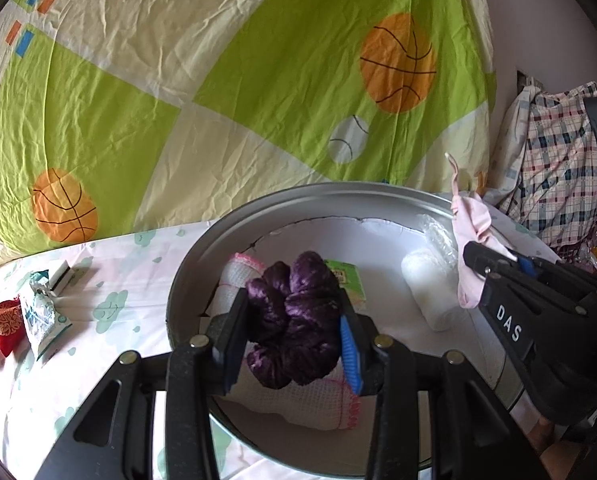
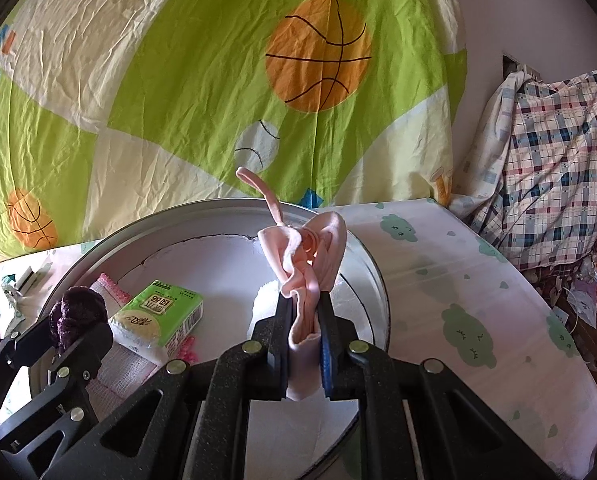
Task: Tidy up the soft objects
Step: 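Release the scrunchie into the tin while the right gripper drops the pink pouch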
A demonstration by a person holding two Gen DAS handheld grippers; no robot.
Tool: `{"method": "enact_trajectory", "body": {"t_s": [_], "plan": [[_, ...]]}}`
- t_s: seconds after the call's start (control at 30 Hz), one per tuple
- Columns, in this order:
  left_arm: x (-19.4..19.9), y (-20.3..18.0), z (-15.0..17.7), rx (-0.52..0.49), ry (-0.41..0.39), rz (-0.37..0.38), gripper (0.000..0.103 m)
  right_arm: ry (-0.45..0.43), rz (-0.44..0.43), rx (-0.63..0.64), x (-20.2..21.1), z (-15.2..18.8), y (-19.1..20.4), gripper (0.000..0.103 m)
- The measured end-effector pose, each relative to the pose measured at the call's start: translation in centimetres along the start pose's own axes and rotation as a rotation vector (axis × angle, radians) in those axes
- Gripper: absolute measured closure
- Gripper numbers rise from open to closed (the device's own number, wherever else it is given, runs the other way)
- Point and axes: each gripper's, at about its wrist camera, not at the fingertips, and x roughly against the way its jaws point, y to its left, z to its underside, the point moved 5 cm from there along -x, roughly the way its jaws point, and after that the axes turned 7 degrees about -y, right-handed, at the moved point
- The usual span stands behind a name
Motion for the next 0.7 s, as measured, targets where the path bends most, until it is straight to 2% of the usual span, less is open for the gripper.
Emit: {"method": "enact_trajectory", "body": {"t_s": [0.27,0.37,0.4,0.43,0.47,0.5,0.53,0.6,0.7], "plan": [[-0.2,0.2,0.1,-0.001,0.005,-0.014,0.062,0.018,-0.024,0.011,-0.3,0.1,0.5,0.09],[0.1,0.3,0.1,-0.004,-0.004,-0.025,0.047,0.026,-0.043,0.006,-0.3,0.2,0.8,0.085],[0.3,0.2,0.1,-0.006,-0.014,-0.026,0.03,0.028,-0.045,0.004,-0.3,0.2,0.8,0.083],[0.6,0.4,-0.1,-0.006,-0.03,-0.044,0.021,0.027,-0.048,0.0,-0.2,0.2,0.7,0.078],[0.8,0.5,-0.2,-0.005,-0.048,-0.061,0.017,0.023,-0.05,-0.006,-0.1,0.1,0.7,0.075],[1.0,0.6,-0.4,-0.002,-0.061,-0.056,0.003,0.014,-0.047,-0.014,0.1,-0.1,0.5,0.063],[1.3,0.7,-0.6,0.006,-0.073,-0.047,0.0,-0.003,-0.045,-0.027,0.3,-0.3,0.3,0.044],[1.5,0.9,-0.8,0.018,-0.084,-0.046,0.0,-0.041,-0.056,-0.065,1.0,-0.7,-0.1,0.028],[1.5,1.0,-0.9,0.014,-0.088,-0.051,0.0,-0.096,-0.059,-0.089,1.9,-1.3,-0.4,0.028]]}}
